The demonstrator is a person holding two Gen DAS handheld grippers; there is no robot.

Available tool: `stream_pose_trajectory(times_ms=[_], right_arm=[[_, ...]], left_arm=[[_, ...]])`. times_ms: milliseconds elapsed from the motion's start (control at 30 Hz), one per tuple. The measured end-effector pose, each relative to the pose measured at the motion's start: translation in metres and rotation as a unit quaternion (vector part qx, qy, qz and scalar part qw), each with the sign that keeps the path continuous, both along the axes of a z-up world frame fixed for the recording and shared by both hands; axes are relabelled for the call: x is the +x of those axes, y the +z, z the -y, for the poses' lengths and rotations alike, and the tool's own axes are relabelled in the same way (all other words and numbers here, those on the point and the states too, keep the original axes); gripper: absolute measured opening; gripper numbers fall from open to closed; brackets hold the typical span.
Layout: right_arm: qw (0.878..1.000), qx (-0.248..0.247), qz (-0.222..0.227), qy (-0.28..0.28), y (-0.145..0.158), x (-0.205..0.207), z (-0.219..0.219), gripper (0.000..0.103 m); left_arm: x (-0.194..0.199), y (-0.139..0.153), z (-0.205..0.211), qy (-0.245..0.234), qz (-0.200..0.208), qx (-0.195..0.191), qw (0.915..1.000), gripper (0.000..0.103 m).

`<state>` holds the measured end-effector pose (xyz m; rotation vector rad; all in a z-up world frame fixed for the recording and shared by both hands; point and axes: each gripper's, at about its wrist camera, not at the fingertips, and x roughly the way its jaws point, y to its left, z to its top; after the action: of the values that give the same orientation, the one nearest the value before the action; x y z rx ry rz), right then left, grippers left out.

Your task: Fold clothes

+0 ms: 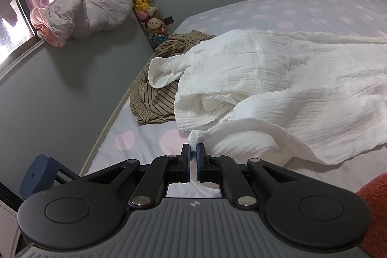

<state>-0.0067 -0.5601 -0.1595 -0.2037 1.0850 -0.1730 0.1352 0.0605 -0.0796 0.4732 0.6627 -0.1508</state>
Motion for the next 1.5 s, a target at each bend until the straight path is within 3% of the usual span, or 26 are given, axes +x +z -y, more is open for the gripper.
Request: stream_pose_trajectory(times_ms=[167, 300, 400, 467, 500, 533, 567, 733, 933, 1100, 1267, 1500], right_arm=[[0.998, -0.026, -0.028, 0.053, -0.022, -0.006, 0.003, 0.048], [0.994, -0.062, -0.007, 0.089, -0.027, -0.003, 0.000, 0.061], [0.988, -0.078, -0.004, 0.130, -0.034, 0.002, -0.005, 0.065], [0.987, -0.072, 0.001, 0.141, -0.034, 0.006, -0.003, 0.057], [0.988, -0.063, 0.006, 0.144, -0.034, 0.007, -0.002, 0.034], [0.988, -0.055, 0.014, 0.141, -0.033, 0.007, -0.002, 0.004], [0.989, -0.049, 0.026, 0.134, -0.030, 0.007, -0.002, 0.001], [0.992, -0.020, 0.112, 0.056, 0.001, -0.008, 0.012, 0.001], [0.984, -0.010, 0.178, -0.013, 0.046, -0.040, 0.033, 0.001], [0.986, -0.026, 0.164, -0.019, 0.050, -0.057, 0.036, 0.000], [0.982, -0.025, 0.180, -0.048, 0.055, -0.073, 0.040, 0.000], [0.984, -0.035, 0.167, -0.056, 0.049, -0.061, 0.037, 0.000]], left_arm=[[0.005, 0.000, 0.009, 0.002, -0.010, 0.026, 0.9996, 0.003], [0.011, 0.002, 0.015, 0.014, -0.014, 0.041, 0.9990, 0.003], [0.014, 0.009, 0.017, 0.024, -0.013, 0.044, 0.9987, 0.003], [0.015, 0.015, 0.017, 0.028, -0.009, 0.044, 0.9986, 0.003], [0.014, 0.019, 0.018, 0.029, -0.005, 0.045, 0.9985, 0.003], [0.014, 0.023, 0.017, 0.031, 0.000, 0.047, 0.9984, 0.003], [0.013, 0.027, 0.017, 0.033, 0.005, 0.048, 0.9983, 0.003], [0.012, 0.051, 0.010, 0.041, 0.036, 0.051, 0.9972, 0.003], [0.002, 0.077, 0.001, 0.040, 0.069, 0.046, 0.9958, 0.002], [-0.018, 0.075, -0.008, 0.037, 0.068, 0.038, 0.9963, 0.002], [-0.047, 0.076, -0.019, 0.045, 0.082, 0.026, 0.9953, 0.002], [-0.051, 0.087, -0.026, 0.056, 0.105, 0.012, 0.9928, 0.002]])
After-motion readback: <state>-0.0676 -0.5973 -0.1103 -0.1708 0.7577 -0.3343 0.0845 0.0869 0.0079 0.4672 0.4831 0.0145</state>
